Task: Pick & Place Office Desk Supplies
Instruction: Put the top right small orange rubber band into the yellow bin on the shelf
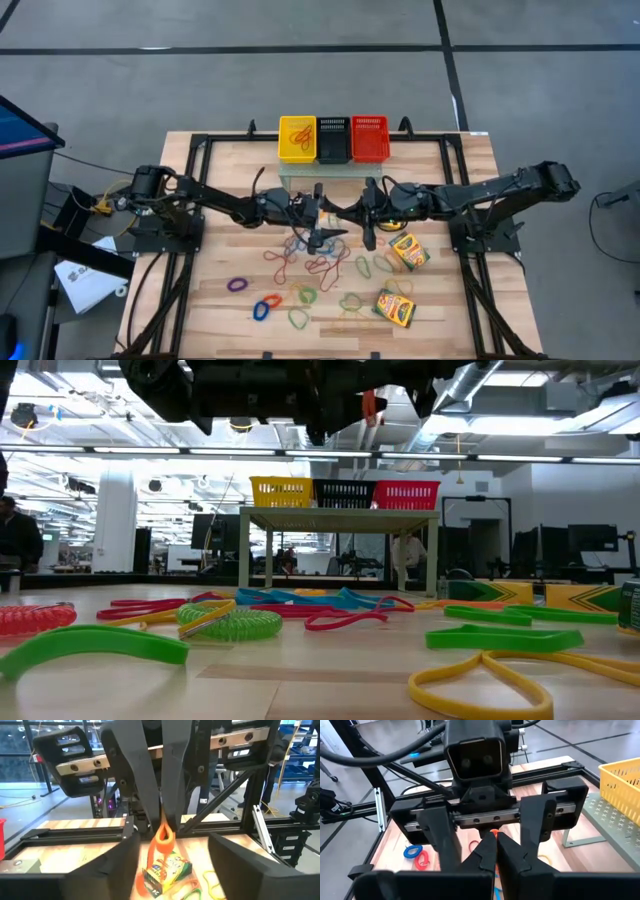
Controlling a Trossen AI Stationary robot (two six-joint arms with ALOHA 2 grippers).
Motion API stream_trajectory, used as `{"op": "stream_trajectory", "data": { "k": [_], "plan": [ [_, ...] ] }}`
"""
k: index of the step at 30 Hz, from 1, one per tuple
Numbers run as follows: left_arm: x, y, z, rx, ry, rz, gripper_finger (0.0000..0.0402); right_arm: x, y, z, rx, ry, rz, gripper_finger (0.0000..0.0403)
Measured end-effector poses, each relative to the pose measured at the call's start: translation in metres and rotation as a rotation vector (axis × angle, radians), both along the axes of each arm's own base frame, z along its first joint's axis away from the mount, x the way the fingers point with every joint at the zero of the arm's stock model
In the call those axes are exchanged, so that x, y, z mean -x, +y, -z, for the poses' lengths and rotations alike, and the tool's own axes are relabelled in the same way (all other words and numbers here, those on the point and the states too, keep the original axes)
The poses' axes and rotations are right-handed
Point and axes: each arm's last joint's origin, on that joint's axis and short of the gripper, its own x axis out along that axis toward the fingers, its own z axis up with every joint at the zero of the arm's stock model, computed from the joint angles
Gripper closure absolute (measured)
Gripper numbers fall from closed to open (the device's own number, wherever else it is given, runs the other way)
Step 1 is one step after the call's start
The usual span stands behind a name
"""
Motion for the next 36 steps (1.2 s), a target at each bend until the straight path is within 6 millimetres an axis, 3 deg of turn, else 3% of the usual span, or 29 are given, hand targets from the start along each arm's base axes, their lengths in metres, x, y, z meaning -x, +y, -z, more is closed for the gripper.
{"op": "stream_trajectory", "data": {
  "k": [11, 18, 23, 27, 33, 36],
  "plan": [
    [0.000, 0.005, -0.001, -0.009, -0.007, -0.020, 0.0388, 0.000, 0.000, 0.000, 0.019, 0.001, -0.008, 0.0403],
    [0.000, 0.005, 0.002, 0.000, 0.028, -0.020, 0.0400, 0.000, 0.000, -0.001, 0.074, -0.009, -0.028, 0.0383],
    [0.011, 0.007, -0.008, -0.012, 0.128, -0.114, 0.0401, 0.003, 0.004, -0.006, 0.162, -0.030, -0.075, 0.0310],
    [0.033, 0.014, -0.031, -0.081, 0.195, -0.260, 0.0401, 0.013, -0.001, -0.018, 0.171, -0.060, -0.031, 0.0242],
    [0.065, 0.052, -0.075, -0.182, 0.118, -0.534, 0.0401, 0.029, -0.006, -0.037, 0.171, -0.132, -0.011, 0.0183],
    [0.074, 0.080, -0.078, -0.182, 0.126, -0.633, 0.0401, 0.031, -0.006, -0.039, 0.169, -0.137, -0.012, 0.0180]
  ]
}}
